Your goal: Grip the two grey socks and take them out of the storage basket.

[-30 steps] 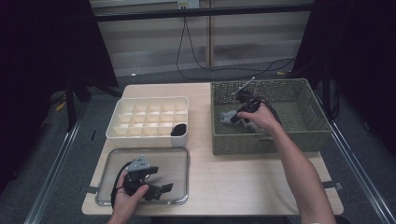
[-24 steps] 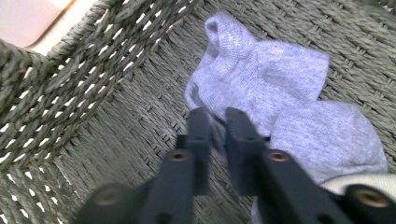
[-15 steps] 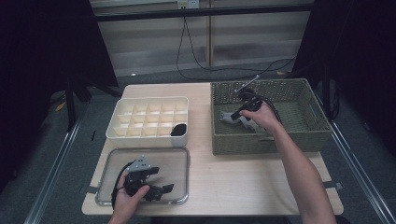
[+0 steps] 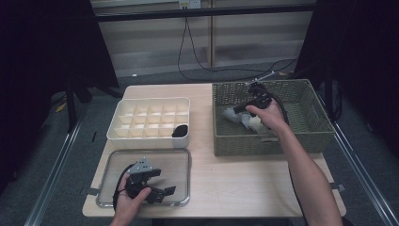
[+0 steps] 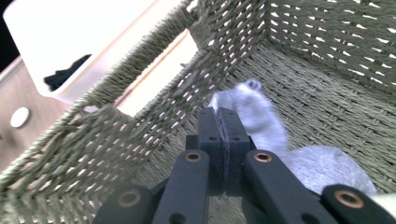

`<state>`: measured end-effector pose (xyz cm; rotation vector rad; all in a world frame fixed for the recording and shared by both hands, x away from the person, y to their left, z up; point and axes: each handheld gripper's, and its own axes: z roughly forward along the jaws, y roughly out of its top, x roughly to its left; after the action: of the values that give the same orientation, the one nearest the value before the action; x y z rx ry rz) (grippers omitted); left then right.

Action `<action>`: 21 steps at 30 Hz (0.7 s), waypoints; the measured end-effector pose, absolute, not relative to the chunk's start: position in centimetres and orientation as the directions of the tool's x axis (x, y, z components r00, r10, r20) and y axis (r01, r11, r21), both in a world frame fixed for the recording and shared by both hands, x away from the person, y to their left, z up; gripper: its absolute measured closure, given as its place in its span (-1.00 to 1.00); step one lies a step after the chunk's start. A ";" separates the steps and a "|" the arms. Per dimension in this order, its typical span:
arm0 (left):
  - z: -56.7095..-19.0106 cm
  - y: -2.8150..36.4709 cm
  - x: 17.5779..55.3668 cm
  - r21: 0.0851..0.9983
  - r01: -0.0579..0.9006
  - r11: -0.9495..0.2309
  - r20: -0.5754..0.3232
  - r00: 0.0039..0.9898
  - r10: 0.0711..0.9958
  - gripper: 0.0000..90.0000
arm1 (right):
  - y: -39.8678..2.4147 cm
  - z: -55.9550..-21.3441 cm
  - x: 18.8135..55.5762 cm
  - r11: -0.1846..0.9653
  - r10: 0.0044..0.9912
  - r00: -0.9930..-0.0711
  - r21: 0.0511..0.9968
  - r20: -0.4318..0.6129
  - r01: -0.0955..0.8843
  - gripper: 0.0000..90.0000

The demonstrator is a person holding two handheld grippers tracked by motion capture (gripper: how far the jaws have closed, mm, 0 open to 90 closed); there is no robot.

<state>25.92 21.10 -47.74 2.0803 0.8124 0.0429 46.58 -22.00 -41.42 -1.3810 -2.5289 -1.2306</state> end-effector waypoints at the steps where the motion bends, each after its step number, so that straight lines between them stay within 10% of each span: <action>1: -47.7 21.1 25.9 0.745 0.531 -0.404 -0.257 0.787 0.561 -0.86 | -22.1 -41.3 46.5 0.303 0.709 -0.610 0.628 0.354 0.717 0.99; 21: -47.7 21.1 25.9 0.748 0.533 -0.396 -0.256 0.782 0.568 -0.88 | -24.4 -38.3 43.7 0.175 0.651 -0.641 0.740 0.408 0.649 0.99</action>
<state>25.94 21.07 -47.75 2.0751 0.8186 0.0497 43.69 -24.36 -38.33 -1.3324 -2.4093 -1.5155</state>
